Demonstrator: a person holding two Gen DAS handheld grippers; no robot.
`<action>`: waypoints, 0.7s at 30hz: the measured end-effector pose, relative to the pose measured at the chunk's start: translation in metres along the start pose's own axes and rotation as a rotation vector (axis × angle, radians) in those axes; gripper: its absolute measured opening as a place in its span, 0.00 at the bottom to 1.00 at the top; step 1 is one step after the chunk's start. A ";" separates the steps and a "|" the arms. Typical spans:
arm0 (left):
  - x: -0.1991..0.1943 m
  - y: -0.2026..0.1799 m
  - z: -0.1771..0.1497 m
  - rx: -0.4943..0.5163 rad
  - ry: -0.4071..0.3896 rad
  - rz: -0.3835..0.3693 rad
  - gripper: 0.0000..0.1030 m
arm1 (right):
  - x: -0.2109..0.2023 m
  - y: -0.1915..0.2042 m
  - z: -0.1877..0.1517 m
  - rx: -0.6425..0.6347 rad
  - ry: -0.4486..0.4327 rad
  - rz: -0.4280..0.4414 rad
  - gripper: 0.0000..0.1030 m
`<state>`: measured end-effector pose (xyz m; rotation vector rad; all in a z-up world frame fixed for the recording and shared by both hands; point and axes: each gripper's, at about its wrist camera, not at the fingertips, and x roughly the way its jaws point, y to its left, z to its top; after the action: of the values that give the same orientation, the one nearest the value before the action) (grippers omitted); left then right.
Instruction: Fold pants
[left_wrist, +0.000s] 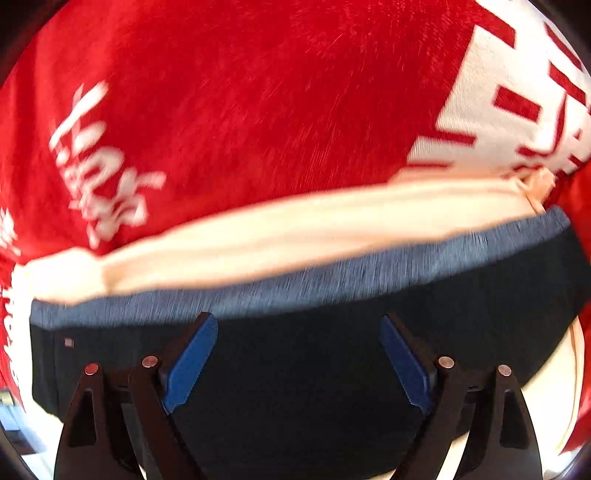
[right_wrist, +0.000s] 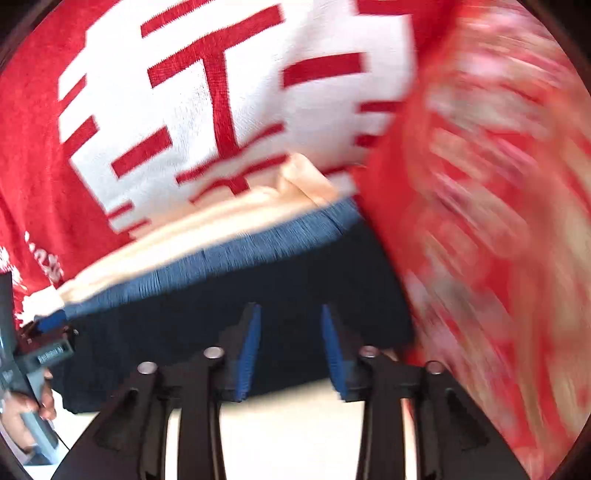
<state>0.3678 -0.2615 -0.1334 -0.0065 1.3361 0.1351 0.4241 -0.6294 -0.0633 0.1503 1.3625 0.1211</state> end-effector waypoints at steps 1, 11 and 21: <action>0.005 -0.002 0.006 -0.007 0.000 -0.001 0.87 | 0.012 0.001 0.013 -0.003 0.002 0.001 0.38; 0.028 0.028 -0.042 -0.078 0.073 0.009 0.91 | 0.055 -0.004 0.013 -0.021 0.084 -0.144 0.27; -0.017 0.135 -0.074 -0.136 0.070 0.106 0.91 | 0.020 0.086 -0.102 0.126 0.287 0.387 0.42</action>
<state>0.2784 -0.1357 -0.1242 -0.0561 1.3954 0.3181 0.3283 -0.5380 -0.0876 0.5191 1.6153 0.3935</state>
